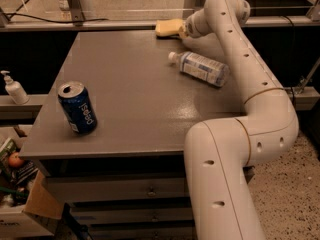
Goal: Move sponge near pepsi can
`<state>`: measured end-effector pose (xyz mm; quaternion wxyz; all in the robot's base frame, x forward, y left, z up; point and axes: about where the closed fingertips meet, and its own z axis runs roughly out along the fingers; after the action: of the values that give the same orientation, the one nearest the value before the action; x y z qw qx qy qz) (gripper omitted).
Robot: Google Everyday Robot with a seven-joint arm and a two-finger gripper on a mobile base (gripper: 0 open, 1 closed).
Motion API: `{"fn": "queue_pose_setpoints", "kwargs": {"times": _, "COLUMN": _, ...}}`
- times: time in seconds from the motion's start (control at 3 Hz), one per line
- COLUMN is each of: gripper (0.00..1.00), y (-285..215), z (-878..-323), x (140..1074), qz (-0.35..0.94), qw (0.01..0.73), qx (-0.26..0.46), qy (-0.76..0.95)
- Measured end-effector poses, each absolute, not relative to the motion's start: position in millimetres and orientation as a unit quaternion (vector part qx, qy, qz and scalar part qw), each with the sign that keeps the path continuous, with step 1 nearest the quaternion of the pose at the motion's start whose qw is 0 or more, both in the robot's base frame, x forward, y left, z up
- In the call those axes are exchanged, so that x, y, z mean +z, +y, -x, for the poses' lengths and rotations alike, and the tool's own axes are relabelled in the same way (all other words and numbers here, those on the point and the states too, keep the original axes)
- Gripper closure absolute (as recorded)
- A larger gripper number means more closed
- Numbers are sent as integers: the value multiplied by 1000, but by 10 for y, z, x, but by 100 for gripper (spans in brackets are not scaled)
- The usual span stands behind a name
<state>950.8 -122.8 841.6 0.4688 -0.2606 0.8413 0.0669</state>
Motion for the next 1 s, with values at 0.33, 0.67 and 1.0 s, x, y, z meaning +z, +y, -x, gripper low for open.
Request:
{"fn": "queue_pose_setpoints", "kwargs": {"times": 0.33, "gripper": 100, "y": -1148, "z": -9436, "x": 8581, "qz": 267, "qw": 477, "qx": 90, "qy": 833}}
{"fn": "queue_pose_setpoints", "kwargs": {"times": 0.67, "gripper": 100, "y": -1028, "z": -9281, "x": 8751, "qz": 284, "qw": 476, "qx": 123, "qy": 823}}
{"fn": "queue_pose_setpoints", "kwargs": {"times": 1.0, "gripper": 100, "y": -863, "z": -9034, "x": 8912, "qz": 319, "qw": 465, "qx": 158, "qy": 810}}
